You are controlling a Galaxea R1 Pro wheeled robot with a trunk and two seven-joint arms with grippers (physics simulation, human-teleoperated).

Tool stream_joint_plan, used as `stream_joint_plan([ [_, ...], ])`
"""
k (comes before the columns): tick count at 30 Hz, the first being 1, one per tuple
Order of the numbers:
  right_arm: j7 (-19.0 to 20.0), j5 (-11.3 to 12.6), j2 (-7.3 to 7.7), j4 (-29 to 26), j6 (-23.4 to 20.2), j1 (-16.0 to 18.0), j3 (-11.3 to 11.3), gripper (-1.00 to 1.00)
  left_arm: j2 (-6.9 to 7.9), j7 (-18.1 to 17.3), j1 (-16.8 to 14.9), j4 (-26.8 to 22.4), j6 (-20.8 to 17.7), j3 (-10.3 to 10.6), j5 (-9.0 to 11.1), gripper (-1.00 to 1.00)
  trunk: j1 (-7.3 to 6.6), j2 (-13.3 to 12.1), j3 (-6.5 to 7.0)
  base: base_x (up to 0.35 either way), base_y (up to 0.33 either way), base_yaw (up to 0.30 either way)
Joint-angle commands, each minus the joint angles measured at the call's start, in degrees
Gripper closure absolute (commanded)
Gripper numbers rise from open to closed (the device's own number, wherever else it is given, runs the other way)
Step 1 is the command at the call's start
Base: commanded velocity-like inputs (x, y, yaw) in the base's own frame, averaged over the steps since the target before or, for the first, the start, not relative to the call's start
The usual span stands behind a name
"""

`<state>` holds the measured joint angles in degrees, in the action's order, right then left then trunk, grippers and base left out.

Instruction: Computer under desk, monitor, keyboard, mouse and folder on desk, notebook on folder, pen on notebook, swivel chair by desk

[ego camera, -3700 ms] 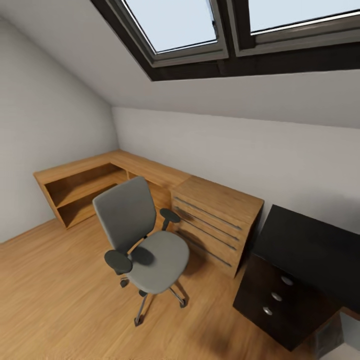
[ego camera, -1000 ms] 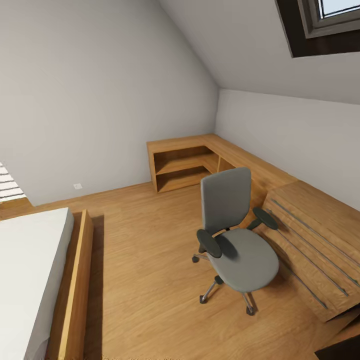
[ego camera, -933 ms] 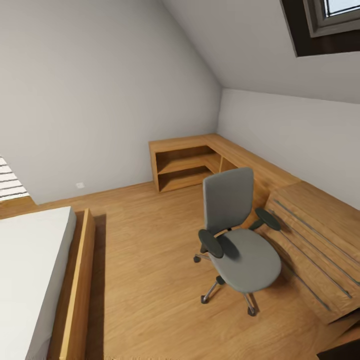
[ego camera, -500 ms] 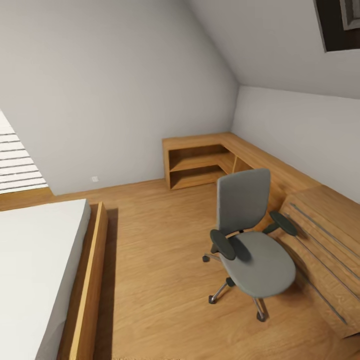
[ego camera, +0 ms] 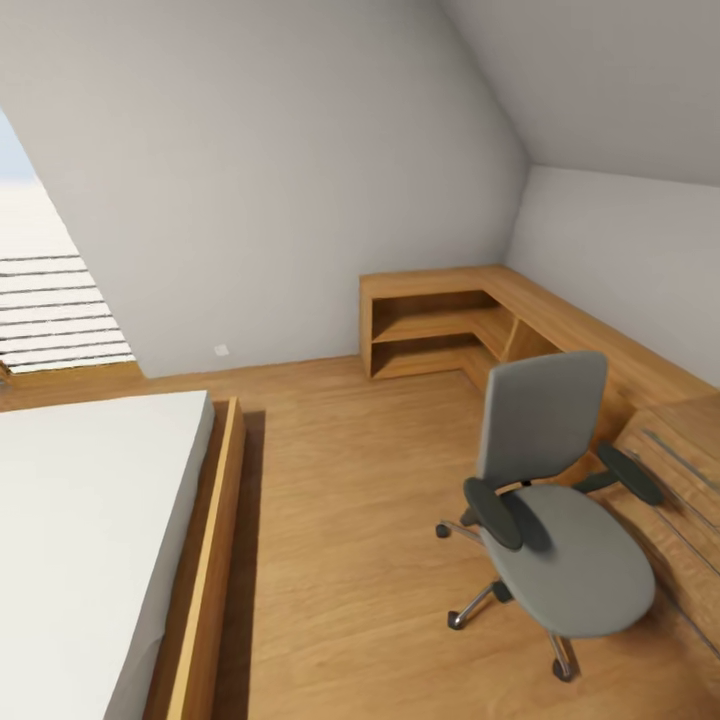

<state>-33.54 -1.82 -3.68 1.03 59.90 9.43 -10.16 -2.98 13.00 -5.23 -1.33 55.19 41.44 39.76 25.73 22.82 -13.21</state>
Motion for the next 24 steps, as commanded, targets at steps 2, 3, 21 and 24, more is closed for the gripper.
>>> stream_joint_plan([
  [2,-0.58,-0.20,-0.01,0.11,0.10,0.06,-0.38,-1.00,-0.01,0.53,-0.04,0.02,0.09,0.49,-0.01,-1.00,0.06,0.10,-0.23,0.289,0.194,0.187],
  [3,-0.56,-0.20,-0.01,0.11,0.10,0.06,-0.38,-1.00,-0.01,0.50,-0.04,0.02,-0.01,0.49,-0.03,-1.00,0.06,0.10,-0.29,0.306,0.146,0.185],
  [21,1.13,-0.14,0.41,0.11,0.10,0.06,-0.47,-1.00,-0.01,0.70,-0.04,0.02,-0.17,0.44,-0.02,-1.00,0.06,0.10,-0.57,0.174,0.021,0.042],
  [24,1.59,-0.12,0.42,0.11,0.10,0.06,-0.47,-1.00,-0.01,0.71,-0.04,0.02,-0.17,0.44,-0.03,-1.00,0.06,0.10,-0.57,0.321,0.000,0.000],
])
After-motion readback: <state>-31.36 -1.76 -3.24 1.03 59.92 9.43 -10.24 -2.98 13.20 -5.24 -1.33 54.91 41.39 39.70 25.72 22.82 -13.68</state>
